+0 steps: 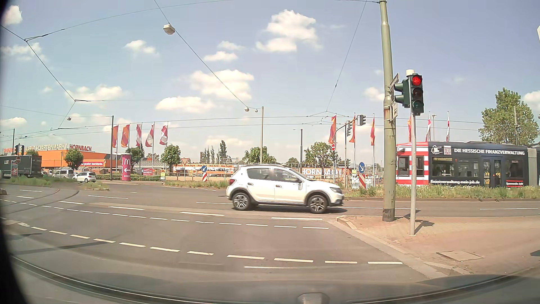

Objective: Follow the waypoints while adhering to traffic rules and regulations

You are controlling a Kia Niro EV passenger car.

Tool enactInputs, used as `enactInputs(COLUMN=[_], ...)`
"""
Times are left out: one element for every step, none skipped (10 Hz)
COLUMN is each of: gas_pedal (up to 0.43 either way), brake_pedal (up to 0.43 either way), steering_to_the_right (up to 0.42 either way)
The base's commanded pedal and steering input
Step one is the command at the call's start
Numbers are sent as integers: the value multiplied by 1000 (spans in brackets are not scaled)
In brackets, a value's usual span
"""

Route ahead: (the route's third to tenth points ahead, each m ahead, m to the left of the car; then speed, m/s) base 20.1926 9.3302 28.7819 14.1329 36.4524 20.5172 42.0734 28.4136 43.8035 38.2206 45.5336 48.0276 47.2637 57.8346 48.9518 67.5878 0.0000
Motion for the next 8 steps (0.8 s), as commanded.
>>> enactInputs(gas_pedal=[0,0,0,0,0,0,0,0], brake_pedal=[348,348,354,348,348,348,348,348], steering_to_the_right=[-48,-49,-48,-48,-48,-48,-48,-48])
